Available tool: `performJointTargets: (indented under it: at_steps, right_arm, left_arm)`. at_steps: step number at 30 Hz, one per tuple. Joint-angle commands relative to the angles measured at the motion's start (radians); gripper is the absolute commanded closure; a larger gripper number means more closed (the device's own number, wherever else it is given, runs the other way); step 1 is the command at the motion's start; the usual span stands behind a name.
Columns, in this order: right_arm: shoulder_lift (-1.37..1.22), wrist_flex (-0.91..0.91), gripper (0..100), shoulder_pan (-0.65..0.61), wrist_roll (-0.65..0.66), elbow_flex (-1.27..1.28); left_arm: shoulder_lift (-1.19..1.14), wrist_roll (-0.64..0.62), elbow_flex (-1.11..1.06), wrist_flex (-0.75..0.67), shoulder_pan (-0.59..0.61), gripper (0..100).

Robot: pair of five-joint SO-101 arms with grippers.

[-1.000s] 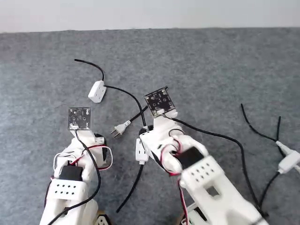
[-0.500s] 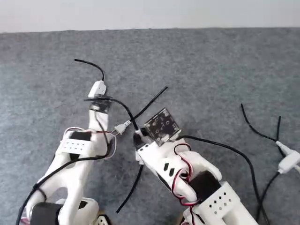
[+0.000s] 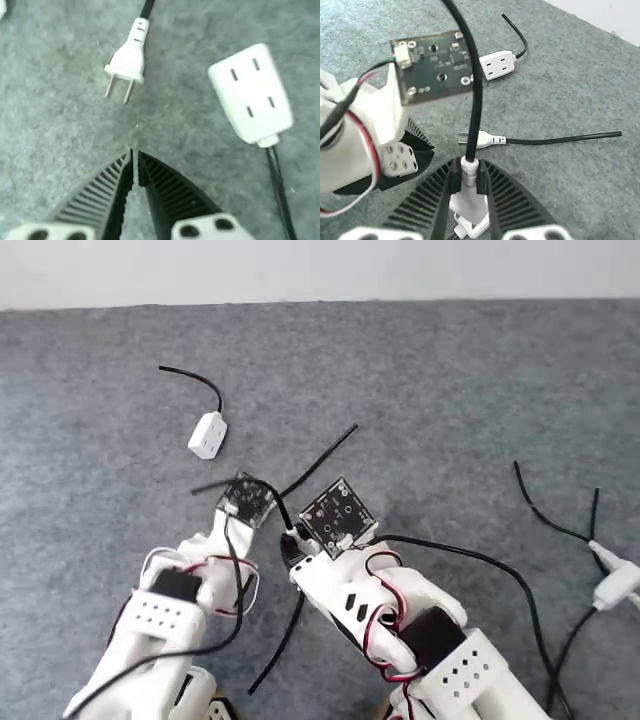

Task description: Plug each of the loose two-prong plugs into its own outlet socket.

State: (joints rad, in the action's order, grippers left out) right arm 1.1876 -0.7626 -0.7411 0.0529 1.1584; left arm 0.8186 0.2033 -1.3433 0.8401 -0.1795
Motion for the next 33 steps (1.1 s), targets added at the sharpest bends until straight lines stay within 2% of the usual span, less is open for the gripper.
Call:
performJointTargets:
  at_steps: [1,8,11,16,20,26,33]
  right_arm:
    - [0.019,0.022,99.1,-0.007,0.009,-0.012]
    - [0.016,0.048,99.1,-0.002,0.005,-0.002]
    - [-0.036,0.079,99.1,0.001,-0.009,0.005]
    - [-0.206,0.143,99.1,0.039,-0.061,-0.012]
    - [-0.283,0.171,99.1,0.047,-0.069,-0.028]
    - [-0.302,0.216,99.1,0.119,-0.08,-0.017]
    - [-0.302,0.243,99.1,0.13,-0.08,-0.002]
  left_arm:
    - [0.084,0.064,-0.002,0.041,-0.04,99]
    - [0.075,0.075,-0.001,0.046,-0.048,99]
    - [0.077,0.069,-0.008,0.002,-0.037,99]
    - [0.083,-0.095,-0.028,-0.091,0.048,99]
    - [0.083,-0.153,-0.033,-0.146,0.095,99]
    - [0.083,-0.158,-0.035,-0.178,0.138,99]
    - [0.083,-0.158,-0.035,-0.18,0.138,99]
